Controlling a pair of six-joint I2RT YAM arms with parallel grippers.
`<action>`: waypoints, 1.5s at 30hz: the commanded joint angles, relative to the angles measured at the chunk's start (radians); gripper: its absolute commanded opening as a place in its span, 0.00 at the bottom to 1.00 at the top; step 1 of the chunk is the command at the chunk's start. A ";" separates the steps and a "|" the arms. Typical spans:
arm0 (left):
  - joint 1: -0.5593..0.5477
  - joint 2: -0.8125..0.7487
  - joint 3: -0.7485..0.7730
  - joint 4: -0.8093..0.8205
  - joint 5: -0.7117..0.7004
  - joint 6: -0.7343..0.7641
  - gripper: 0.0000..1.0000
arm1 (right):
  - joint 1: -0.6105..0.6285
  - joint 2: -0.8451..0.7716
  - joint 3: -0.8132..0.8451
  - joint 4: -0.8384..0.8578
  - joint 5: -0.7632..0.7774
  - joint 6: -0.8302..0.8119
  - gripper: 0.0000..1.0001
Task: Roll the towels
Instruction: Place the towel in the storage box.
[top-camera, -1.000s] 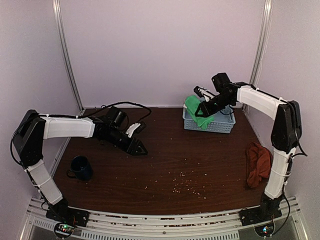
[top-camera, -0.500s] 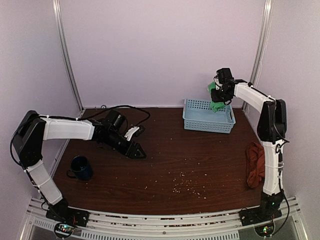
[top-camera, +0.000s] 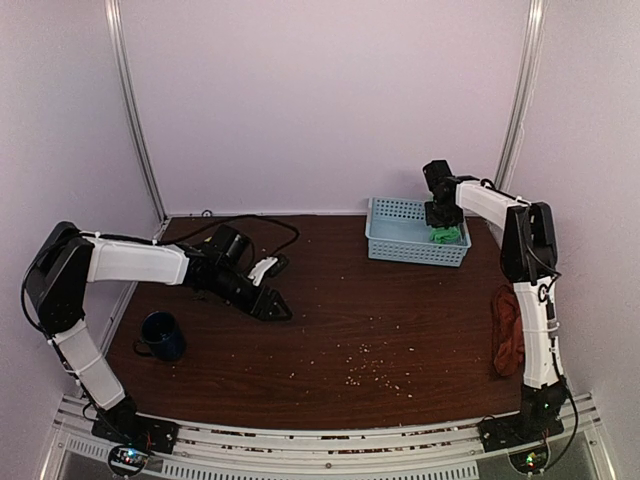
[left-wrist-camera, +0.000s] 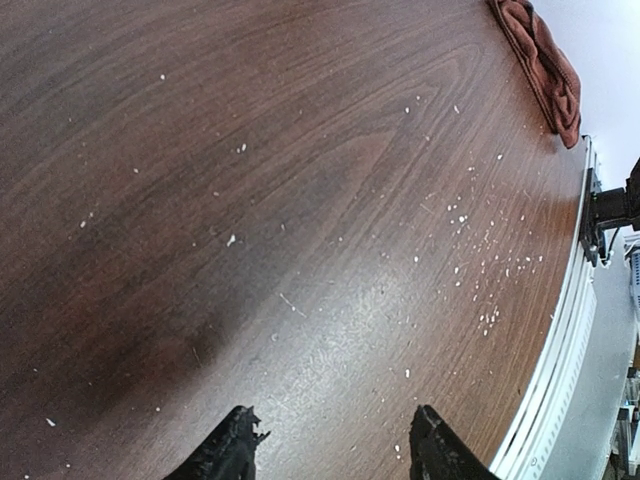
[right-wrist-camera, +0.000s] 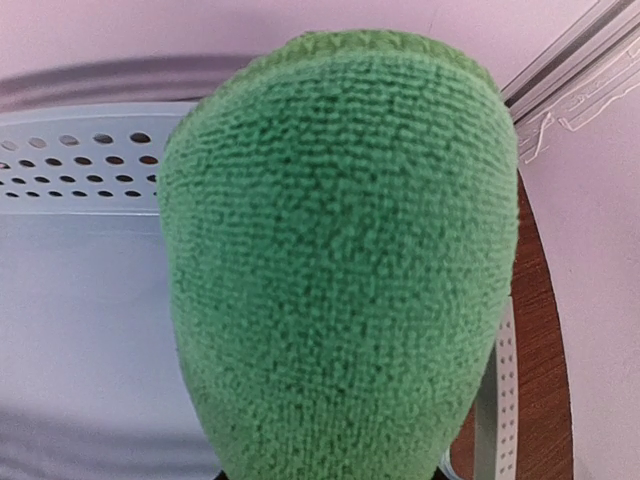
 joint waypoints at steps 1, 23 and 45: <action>0.008 -0.031 -0.030 0.053 0.014 -0.015 0.54 | 0.000 0.065 0.051 -0.003 0.107 0.022 0.00; 0.008 -0.058 -0.065 0.069 0.019 -0.028 0.54 | -0.032 0.211 0.091 0.027 0.178 0.024 0.00; 0.007 -0.068 -0.087 0.079 0.025 -0.022 0.54 | -0.036 0.155 0.027 0.041 0.151 -0.016 0.26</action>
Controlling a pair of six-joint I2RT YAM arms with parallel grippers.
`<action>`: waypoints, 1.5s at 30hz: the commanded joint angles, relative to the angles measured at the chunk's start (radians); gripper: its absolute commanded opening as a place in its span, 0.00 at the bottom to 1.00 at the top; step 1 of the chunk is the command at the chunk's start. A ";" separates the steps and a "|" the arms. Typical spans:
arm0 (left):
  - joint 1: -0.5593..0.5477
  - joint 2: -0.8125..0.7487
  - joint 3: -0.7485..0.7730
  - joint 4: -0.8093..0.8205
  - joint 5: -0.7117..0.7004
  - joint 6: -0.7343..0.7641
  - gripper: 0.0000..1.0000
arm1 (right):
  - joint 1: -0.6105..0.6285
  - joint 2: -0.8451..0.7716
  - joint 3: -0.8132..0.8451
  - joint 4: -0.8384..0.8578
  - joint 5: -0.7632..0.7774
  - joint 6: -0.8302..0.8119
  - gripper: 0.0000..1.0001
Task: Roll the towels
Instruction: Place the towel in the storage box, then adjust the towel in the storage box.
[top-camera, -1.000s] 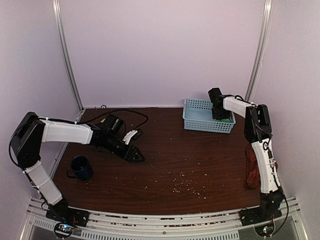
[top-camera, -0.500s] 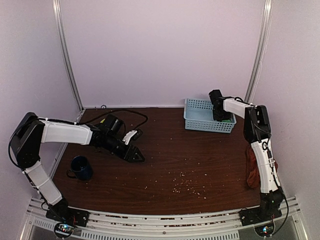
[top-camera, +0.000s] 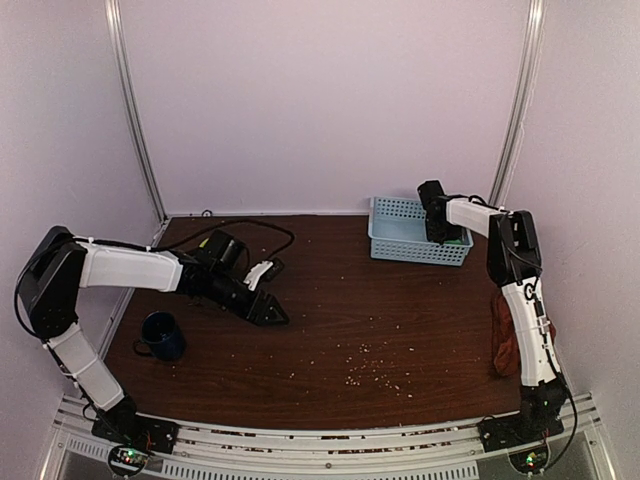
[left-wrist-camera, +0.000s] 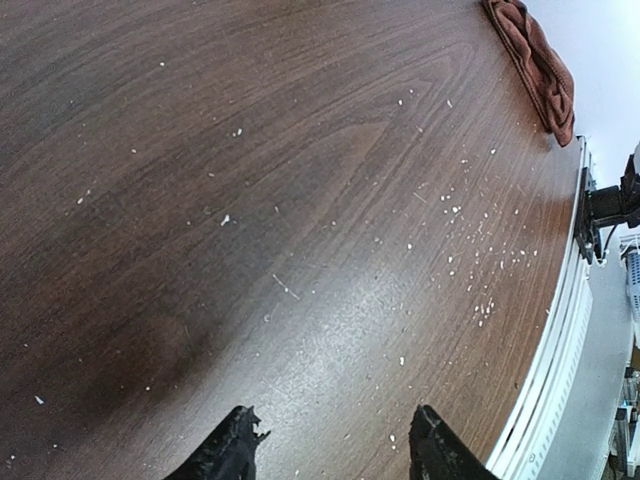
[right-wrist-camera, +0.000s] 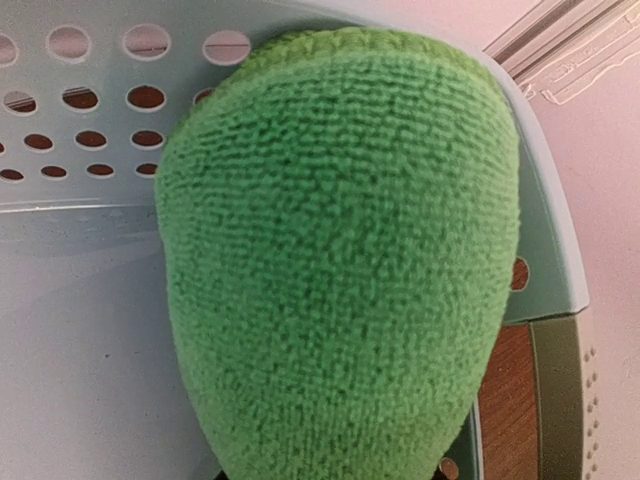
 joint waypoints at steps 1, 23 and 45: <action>0.006 -0.017 -0.011 0.033 0.021 0.001 0.54 | -0.017 -0.042 -0.043 -0.022 -0.033 -0.003 0.28; 0.007 -0.007 -0.008 0.039 0.041 0.008 0.54 | -0.017 -0.143 -0.057 -0.031 -0.081 -0.010 0.68; 0.007 -0.017 -0.012 0.041 0.049 0.009 0.54 | -0.013 -0.162 -0.077 -0.023 -0.219 -0.044 0.72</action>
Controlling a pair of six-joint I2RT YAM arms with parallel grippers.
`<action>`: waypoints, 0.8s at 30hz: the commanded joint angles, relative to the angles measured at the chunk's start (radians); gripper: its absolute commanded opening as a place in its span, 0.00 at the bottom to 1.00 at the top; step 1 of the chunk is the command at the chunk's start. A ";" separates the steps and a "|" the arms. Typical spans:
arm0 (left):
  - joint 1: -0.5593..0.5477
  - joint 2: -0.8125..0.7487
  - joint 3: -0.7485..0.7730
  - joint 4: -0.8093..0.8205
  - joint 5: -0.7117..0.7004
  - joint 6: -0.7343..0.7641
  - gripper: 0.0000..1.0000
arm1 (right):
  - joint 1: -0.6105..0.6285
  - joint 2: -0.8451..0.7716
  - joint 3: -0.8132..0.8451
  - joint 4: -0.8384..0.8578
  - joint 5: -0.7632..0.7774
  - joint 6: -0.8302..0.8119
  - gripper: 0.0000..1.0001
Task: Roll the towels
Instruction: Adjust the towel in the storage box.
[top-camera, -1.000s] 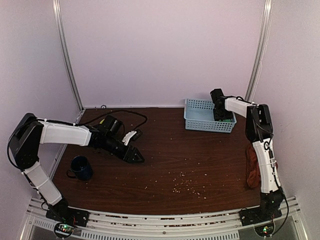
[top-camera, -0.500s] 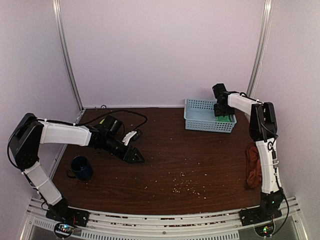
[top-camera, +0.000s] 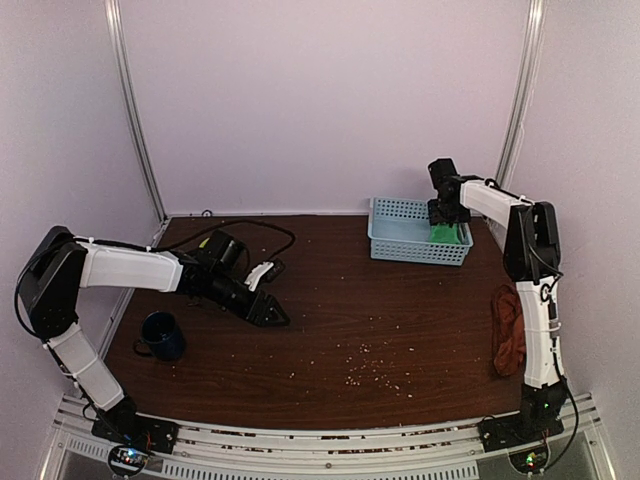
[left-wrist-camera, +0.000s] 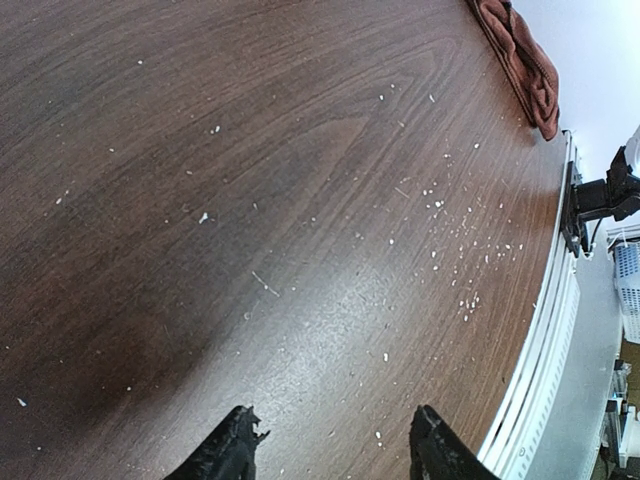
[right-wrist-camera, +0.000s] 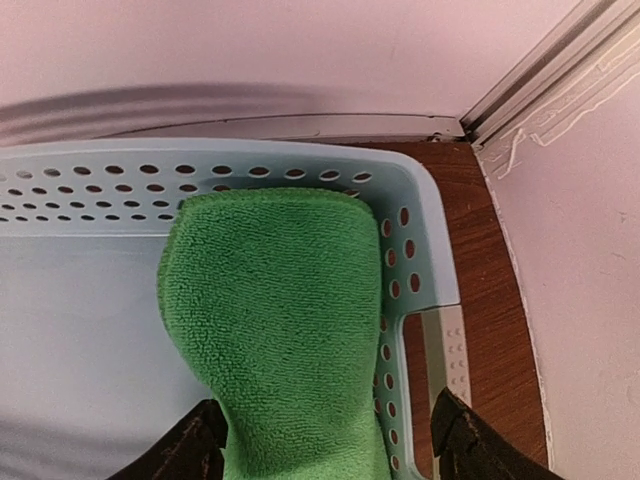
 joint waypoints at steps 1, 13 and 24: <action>0.007 -0.019 -0.009 0.037 0.008 0.007 0.54 | -0.003 0.043 0.002 0.000 -0.082 -0.030 0.72; 0.006 -0.031 0.010 0.005 -0.015 0.022 0.54 | 0.030 -0.051 0.012 -0.021 -0.038 -0.075 0.76; 0.005 -0.093 0.077 -0.029 -0.202 0.090 0.61 | 0.013 -0.499 -0.298 -0.037 -0.244 -0.266 1.00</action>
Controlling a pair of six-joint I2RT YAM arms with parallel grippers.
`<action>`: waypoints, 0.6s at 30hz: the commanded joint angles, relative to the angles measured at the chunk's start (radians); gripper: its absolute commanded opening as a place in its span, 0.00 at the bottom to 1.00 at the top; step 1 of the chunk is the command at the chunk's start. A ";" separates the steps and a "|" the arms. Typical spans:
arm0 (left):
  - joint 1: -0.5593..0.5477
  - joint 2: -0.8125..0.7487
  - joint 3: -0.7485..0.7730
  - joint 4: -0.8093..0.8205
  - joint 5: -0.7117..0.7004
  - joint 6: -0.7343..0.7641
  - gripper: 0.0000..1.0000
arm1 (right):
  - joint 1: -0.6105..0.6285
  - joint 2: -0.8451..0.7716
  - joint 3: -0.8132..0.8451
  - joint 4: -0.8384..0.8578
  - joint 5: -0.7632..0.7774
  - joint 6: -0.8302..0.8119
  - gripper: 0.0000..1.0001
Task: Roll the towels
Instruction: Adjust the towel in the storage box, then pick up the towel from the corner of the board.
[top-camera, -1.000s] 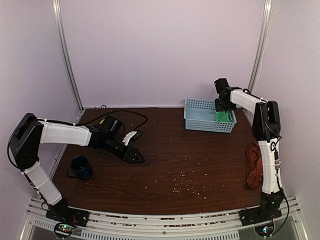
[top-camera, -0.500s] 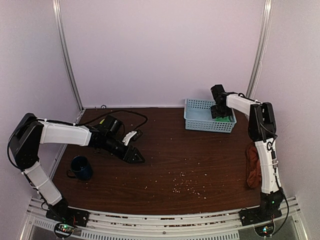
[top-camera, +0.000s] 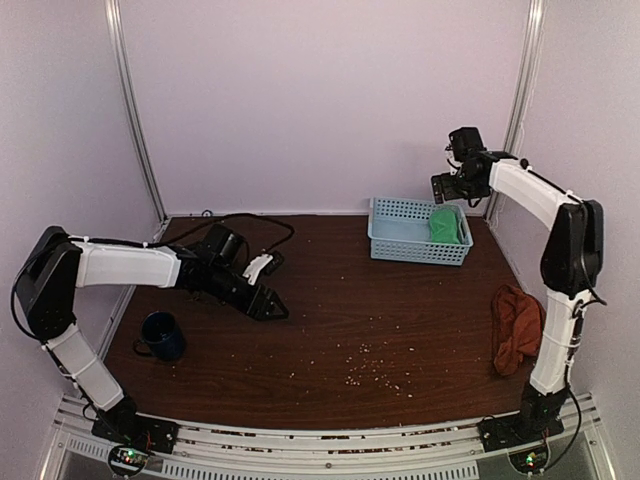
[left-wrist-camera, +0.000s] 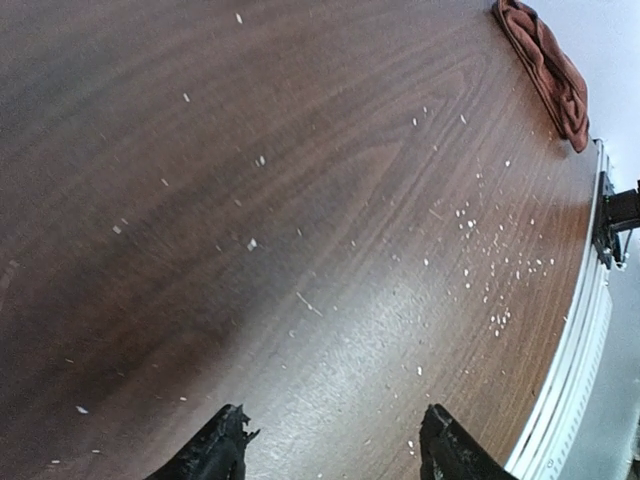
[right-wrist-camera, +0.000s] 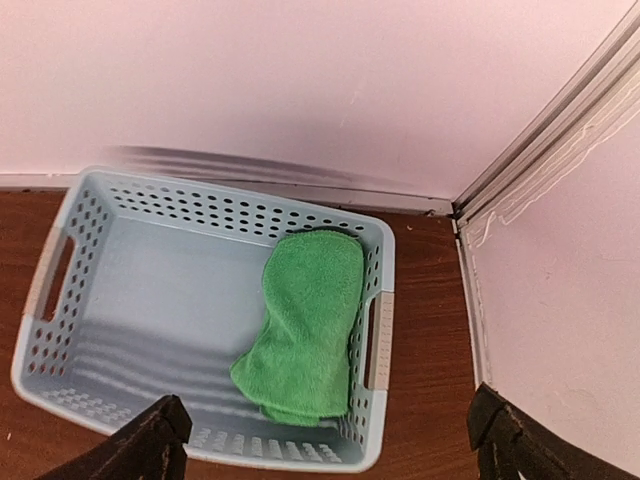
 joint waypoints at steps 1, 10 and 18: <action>0.001 -0.095 0.040 0.006 -0.130 0.060 0.61 | -0.018 -0.202 -0.166 -0.036 -0.120 -0.143 1.00; -0.043 -0.209 -0.012 0.117 -0.268 0.080 0.61 | -0.144 -0.615 -0.640 -0.123 -0.316 -0.360 0.88; -0.135 -0.128 0.015 0.159 -0.277 0.081 0.55 | -0.174 -0.641 -0.938 -0.228 -0.237 -0.461 0.67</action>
